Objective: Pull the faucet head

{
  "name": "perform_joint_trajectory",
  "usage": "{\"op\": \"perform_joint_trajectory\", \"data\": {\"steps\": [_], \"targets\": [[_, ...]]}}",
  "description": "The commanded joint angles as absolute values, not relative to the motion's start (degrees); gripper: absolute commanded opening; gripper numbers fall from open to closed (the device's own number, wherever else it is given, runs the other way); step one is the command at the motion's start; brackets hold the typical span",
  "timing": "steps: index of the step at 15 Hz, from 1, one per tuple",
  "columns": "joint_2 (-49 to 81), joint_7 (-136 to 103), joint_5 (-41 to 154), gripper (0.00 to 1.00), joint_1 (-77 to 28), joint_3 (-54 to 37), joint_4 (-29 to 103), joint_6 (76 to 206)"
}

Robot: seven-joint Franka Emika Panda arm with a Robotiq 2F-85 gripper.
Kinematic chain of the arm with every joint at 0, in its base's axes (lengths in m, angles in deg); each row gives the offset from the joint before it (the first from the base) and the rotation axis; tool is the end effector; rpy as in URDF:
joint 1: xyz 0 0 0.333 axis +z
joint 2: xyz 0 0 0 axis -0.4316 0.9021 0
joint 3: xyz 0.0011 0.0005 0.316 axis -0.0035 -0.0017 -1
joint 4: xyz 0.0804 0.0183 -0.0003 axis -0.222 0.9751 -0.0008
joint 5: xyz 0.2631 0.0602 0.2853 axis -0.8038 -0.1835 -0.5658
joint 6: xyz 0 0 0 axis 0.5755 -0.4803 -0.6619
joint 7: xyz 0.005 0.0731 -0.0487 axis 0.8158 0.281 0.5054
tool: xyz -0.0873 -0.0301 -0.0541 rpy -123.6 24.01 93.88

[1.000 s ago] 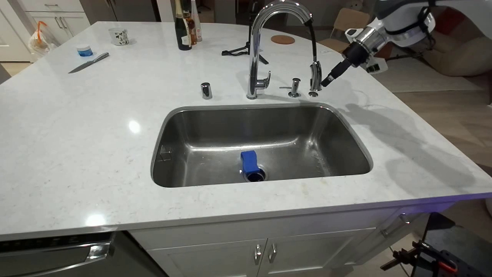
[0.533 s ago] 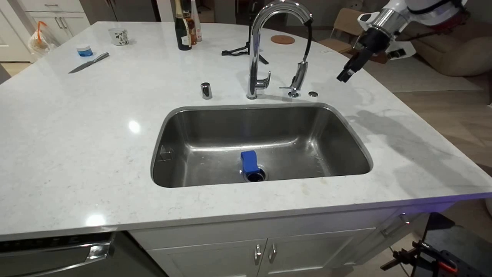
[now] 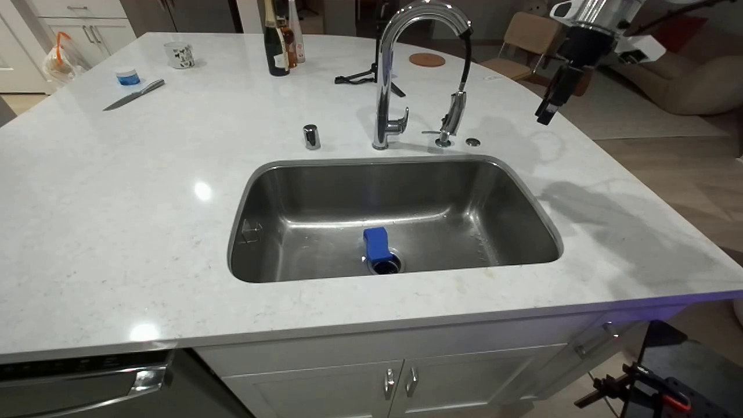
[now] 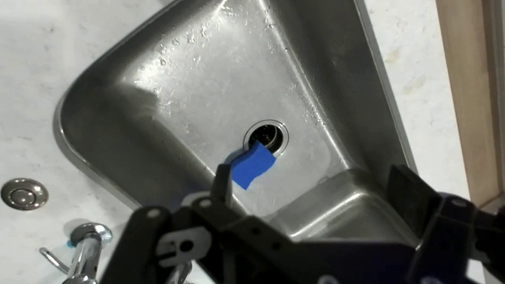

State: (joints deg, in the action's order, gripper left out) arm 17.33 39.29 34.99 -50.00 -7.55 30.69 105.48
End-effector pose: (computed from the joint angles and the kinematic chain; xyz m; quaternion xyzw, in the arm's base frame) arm 0.5796 -0.2880 0.4902 -0.9766 -0.1547 -0.0628 0.1353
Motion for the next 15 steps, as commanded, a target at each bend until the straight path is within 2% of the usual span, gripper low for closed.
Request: {"op": "perform_joint_trajectory", "data": {"steps": [1, 4, 9, 13, 15], "targets": [[10.39, 33.75, 41.46, 1.0, -45.01, -5.6, 37.5, 107.33], [6.09, 29.46, 45.96, 1.0, -41.94, -5.74, 41.53, 108.57], [1.33, 28.58, 36.66, 1.0, -39.02, -6.36, 50.44, 121.13], [-0.64, 23.66, 33.28, 1.0, -35.59, -7.18, 58.71, 137.44], [-1.4, 21.29, 34.0, 1.0, -34.53, -7.38, 61.11, 138.72]]}}
